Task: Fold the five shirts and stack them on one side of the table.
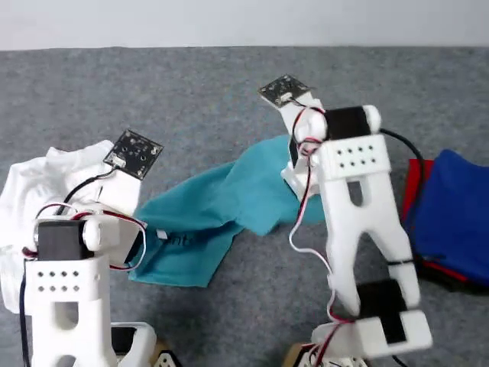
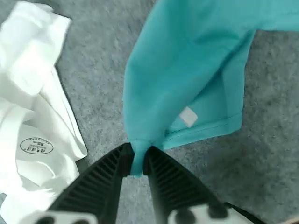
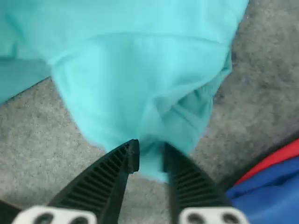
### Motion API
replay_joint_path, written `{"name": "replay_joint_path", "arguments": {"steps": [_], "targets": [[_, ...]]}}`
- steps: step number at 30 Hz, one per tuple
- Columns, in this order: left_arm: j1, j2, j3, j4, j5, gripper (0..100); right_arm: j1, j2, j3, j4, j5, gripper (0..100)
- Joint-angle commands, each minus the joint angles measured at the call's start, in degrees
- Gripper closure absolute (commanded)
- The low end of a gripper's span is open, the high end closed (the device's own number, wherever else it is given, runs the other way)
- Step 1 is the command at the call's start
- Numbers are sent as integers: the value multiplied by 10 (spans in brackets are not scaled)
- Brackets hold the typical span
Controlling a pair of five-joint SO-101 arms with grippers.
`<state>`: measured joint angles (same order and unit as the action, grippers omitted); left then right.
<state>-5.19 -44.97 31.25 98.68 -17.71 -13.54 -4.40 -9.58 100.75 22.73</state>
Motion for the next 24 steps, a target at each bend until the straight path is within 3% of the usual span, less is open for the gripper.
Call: {"name": "replay_joint_path", "arguments": {"steps": [1,7,24], "targets": [[-2,-9,-3,-11,-6,995,7,-76,-4,7,-30,768],[-2,-10,-1,-20,-6,995,2,-90,-4,-50,-81,768],[-2,-5,-1,-28,-51,995,-31,211,-7,-21,-83,768]]}}
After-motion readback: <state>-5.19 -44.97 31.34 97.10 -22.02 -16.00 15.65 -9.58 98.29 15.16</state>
